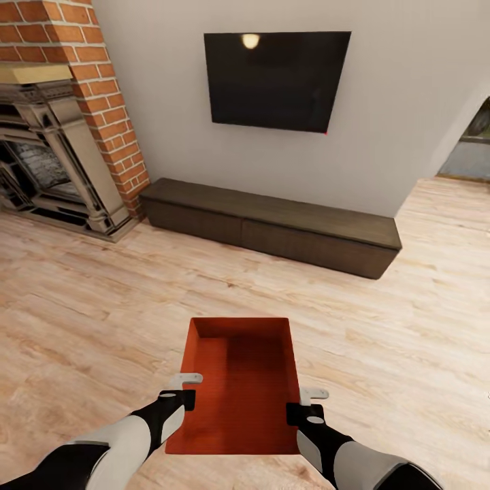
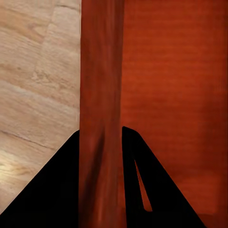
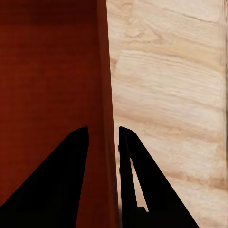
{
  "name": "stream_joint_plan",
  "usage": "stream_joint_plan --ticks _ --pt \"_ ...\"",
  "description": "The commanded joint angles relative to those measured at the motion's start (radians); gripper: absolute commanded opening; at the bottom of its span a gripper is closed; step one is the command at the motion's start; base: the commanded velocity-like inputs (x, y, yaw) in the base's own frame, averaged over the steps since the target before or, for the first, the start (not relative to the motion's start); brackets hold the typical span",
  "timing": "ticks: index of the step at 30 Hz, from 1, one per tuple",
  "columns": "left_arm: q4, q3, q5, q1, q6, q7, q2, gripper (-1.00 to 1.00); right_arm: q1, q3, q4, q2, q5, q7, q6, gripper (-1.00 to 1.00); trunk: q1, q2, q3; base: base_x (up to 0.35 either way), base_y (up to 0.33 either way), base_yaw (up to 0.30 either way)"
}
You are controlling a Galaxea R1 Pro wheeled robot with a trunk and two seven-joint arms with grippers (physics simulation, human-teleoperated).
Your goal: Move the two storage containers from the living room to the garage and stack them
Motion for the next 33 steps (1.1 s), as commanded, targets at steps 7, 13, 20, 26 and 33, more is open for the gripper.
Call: stream_joint_plan --ticks 7,13,20,26,33 --pt "0.003 -0.003 0.010 0.000 0.005 0.046 0.000 -1.00 -0.001 0.047 0.000 -0.006 0.000 -0.012 -0.023 -1.00 0.000 -0.001 -0.001 0.000 0.000 -0.249" --pt "0.003 -0.003 0.010 0.000 0.005 0.046 0.002 -1.00 -0.001 0.047 0.000 -0.007 0.000 -0.013 -0.024 -1.00 0.000 -0.001 -0.001 0.000 0.000 -0.249" --pt "0.002 -0.003 0.010 0.000 0.004 0.046 0.006 -1.00 -0.001 0.047 0.000 -0.008 0.000 -0.013 -0.024 -1.00 0.000 -0.001 -0.001 0.000 0.000 -0.249" --pt "0.002 -0.003 0.010 0.000 0.004 0.046 0.006 -1.00 -0.001 0.047 0.000 -0.008 0.000 -0.013 -0.024 -1.00 0.000 -0.001 -0.001 0.000 0.000 -0.249" --pt "0.002 -0.003 0.009 0.000 0.004 0.046 0.006 -1.00 -0.001 0.047 0.000 -0.009 0.000 -0.013 -0.025 -1.00 0.000 -0.001 -0.001 0.000 0.000 -0.249"
